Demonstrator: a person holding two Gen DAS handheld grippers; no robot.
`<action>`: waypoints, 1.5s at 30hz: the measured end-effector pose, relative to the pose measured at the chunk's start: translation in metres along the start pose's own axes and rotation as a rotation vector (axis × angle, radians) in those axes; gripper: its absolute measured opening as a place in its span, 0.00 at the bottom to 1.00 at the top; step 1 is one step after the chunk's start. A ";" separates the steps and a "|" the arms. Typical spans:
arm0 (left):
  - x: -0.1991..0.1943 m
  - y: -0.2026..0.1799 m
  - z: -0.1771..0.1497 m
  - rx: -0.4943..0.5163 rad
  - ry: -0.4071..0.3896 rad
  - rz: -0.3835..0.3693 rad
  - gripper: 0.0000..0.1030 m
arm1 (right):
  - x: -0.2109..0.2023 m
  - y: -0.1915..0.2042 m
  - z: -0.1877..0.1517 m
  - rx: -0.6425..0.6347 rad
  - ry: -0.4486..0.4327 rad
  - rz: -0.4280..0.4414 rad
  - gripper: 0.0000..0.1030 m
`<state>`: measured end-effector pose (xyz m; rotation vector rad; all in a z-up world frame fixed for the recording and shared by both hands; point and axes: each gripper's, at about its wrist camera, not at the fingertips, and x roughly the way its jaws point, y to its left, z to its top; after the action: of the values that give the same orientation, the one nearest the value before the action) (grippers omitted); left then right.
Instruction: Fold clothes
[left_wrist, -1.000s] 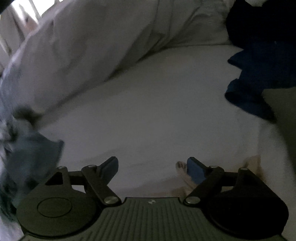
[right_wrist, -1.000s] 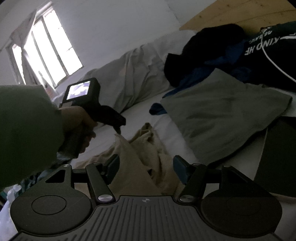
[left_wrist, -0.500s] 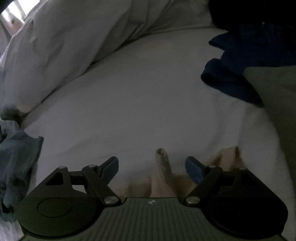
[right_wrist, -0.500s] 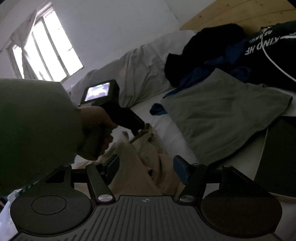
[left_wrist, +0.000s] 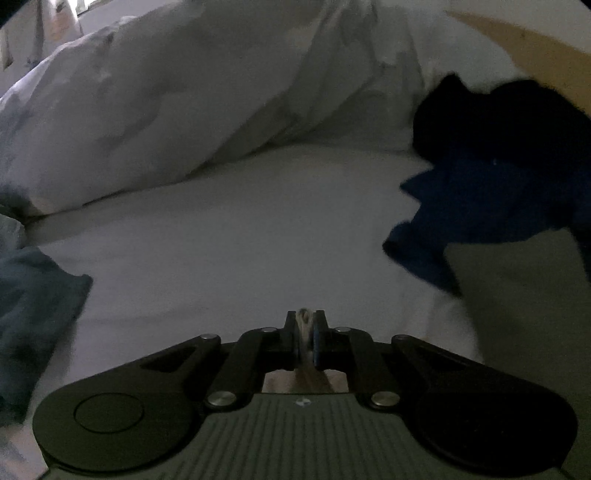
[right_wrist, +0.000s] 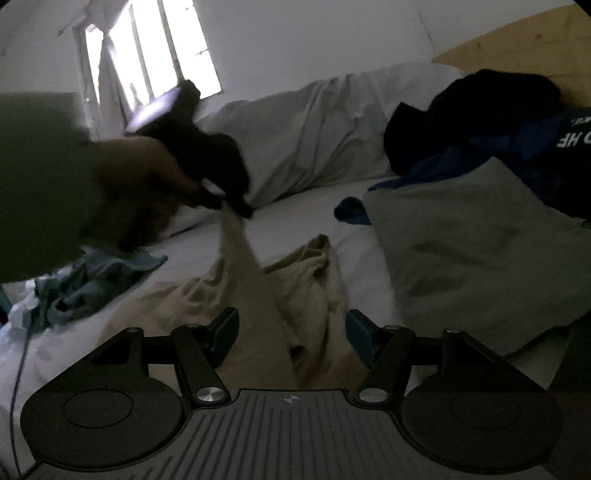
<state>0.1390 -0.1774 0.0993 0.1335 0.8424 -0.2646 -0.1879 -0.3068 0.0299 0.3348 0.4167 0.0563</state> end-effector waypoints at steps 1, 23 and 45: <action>-0.007 0.005 0.002 -0.005 -0.006 -0.008 0.10 | 0.004 -0.001 0.003 -0.005 0.006 0.023 0.66; -0.026 0.035 0.010 -0.064 -0.010 -0.028 0.10 | 0.045 0.011 -0.004 -0.114 0.098 0.139 0.42; -0.024 0.047 0.006 -0.093 -0.009 -0.041 0.10 | 0.059 -0.006 -0.003 0.034 0.186 0.170 0.42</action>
<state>0.1416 -0.1299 0.1215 0.0279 0.8473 -0.2634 -0.1350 -0.3044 0.0028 0.3994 0.5731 0.2481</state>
